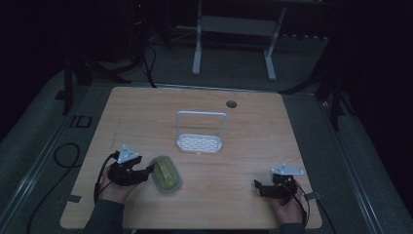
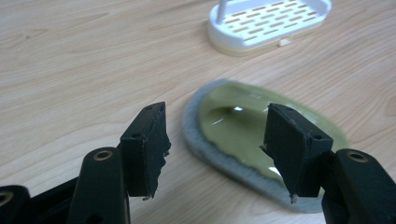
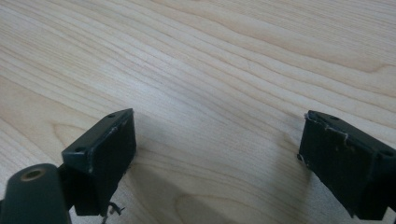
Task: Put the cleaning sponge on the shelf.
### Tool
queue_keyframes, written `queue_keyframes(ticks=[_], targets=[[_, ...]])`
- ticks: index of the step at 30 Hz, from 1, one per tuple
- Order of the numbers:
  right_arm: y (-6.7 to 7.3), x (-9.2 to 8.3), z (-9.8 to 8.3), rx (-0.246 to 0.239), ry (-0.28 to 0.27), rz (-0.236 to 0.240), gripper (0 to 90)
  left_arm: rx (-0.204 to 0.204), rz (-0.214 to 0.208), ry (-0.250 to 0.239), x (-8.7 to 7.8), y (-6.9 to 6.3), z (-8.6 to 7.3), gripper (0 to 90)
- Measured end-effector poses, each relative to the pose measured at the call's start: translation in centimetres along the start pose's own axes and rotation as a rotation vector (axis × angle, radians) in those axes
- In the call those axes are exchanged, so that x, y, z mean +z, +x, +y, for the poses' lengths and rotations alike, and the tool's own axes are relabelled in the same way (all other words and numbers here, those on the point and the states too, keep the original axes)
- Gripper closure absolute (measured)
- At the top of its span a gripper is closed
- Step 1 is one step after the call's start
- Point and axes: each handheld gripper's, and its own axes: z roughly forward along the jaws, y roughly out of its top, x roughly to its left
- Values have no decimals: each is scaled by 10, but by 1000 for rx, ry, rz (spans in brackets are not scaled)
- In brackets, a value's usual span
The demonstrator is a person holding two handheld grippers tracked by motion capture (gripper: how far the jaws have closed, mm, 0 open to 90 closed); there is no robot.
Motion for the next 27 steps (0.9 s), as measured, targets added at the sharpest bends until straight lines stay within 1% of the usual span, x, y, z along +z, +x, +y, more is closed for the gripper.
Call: queue_keyframes(ticks=[1,2,4,7,10,11,15,18,20,27], targets=[[0,0,0,0,0,-1,106,2,-3,3,0,-3,2,393],[0,0,0,1,0,-1,106,2,5,10,1,-5,4,382],[0,0,0,1,0,-1,105,16,10,20,3,-12,8,348],[0,0,0,2,0,-3,106,34,31,35,7,-20,13,289],[0,0,0,2,0,-3,106,43,46,46,13,-29,18,231],[0,0,0,2,-1,-3,106,43,50,47,15,-30,18,200],[0,0,0,4,0,-4,106,41,62,58,23,-38,21,145],[1,0,0,4,0,-4,106,22,67,74,30,-41,21,105],[1,0,0,5,0,-5,106,22,70,86,33,-42,21,85],[1,0,0,6,0,-6,106,25,67,126,42,-48,19,84]])
